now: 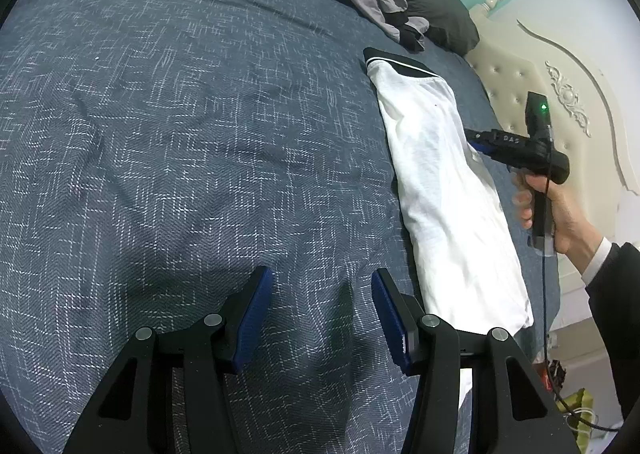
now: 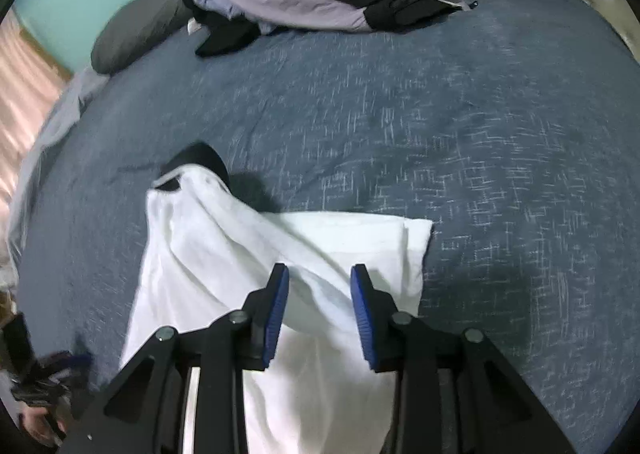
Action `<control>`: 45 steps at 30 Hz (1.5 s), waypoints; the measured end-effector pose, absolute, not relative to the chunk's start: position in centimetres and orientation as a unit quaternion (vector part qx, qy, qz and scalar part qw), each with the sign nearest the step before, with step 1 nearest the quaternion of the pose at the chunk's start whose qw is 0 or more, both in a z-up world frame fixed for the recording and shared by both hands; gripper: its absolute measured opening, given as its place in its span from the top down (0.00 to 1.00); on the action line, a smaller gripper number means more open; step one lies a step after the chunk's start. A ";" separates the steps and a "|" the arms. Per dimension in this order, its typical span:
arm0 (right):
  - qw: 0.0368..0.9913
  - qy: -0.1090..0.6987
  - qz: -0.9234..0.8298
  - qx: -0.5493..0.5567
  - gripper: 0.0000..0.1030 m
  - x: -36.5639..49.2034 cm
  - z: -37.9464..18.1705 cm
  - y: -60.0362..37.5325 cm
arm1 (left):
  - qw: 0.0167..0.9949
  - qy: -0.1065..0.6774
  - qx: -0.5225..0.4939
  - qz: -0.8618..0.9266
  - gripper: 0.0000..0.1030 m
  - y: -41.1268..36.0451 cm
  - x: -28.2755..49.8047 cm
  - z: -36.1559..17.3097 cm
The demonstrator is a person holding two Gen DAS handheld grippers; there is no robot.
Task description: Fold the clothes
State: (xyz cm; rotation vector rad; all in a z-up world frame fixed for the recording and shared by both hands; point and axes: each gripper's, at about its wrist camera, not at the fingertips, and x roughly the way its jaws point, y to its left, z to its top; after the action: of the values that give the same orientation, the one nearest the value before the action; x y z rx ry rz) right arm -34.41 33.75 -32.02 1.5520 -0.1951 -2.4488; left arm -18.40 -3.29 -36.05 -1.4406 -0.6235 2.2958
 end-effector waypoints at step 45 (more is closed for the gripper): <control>0.140 -0.214 -0.805 0.535 0.69 -22.7 -30.4 38.3 | 0.259 -0.193 -0.563 0.760 0.46 6.3 -16.9 -34.5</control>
State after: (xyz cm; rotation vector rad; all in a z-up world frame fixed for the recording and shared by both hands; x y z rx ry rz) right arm -22.74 38.28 -30.40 1.5460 -0.6191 -2.3265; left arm -16.86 6.33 -34.52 -1.5262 -0.5218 2.0605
